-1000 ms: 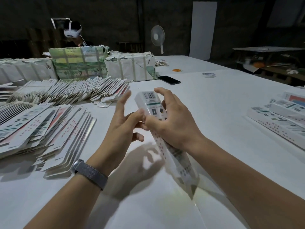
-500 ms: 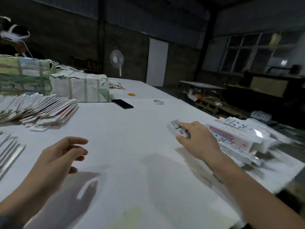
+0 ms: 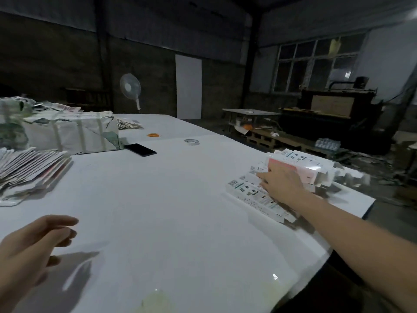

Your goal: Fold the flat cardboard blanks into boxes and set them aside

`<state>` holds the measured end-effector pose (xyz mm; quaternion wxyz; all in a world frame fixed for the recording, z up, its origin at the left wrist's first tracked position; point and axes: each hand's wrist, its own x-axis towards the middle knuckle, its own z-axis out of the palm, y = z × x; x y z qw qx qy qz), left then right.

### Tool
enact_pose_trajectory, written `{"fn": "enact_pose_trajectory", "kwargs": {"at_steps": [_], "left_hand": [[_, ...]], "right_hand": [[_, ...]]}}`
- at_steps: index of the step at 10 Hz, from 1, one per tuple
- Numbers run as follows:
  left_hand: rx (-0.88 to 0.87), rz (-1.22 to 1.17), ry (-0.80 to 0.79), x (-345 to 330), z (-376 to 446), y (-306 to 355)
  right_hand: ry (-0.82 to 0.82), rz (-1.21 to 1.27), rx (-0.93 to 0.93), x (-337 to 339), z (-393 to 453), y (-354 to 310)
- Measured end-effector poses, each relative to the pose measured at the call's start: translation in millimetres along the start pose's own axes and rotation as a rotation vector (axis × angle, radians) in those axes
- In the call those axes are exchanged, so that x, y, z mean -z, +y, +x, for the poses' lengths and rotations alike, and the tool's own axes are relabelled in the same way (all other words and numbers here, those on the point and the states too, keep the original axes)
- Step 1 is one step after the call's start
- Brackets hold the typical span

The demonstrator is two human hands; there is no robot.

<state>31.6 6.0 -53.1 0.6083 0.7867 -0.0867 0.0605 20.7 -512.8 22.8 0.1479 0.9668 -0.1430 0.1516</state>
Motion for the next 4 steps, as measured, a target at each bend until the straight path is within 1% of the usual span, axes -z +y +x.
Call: {"fn": "enact_pose_trajectory", "kwargs": {"at_steps": [1,2,3,4], "left_hand": [[0.048,-0.011,0.054,-3.8,1.6,6.1],[0.064,-0.004,0.089,-11.9,-0.5,14.1],[0.032,0.002,0.095,-12.7,-10.4,24.3],[-0.008,0.009,0.113,-17.5,-13.4,30.4]], "right_hand": [[0.016,0.082,0.004,7.1,-1.3,-12.9],[0.067,0.226,0.069,27.4,-10.3,-55.9],[0.201,0.527,0.198,59.7,-26.1,-108.0],[0.257,0.894,0.388,94.5,-48.4,-165.4]]}}
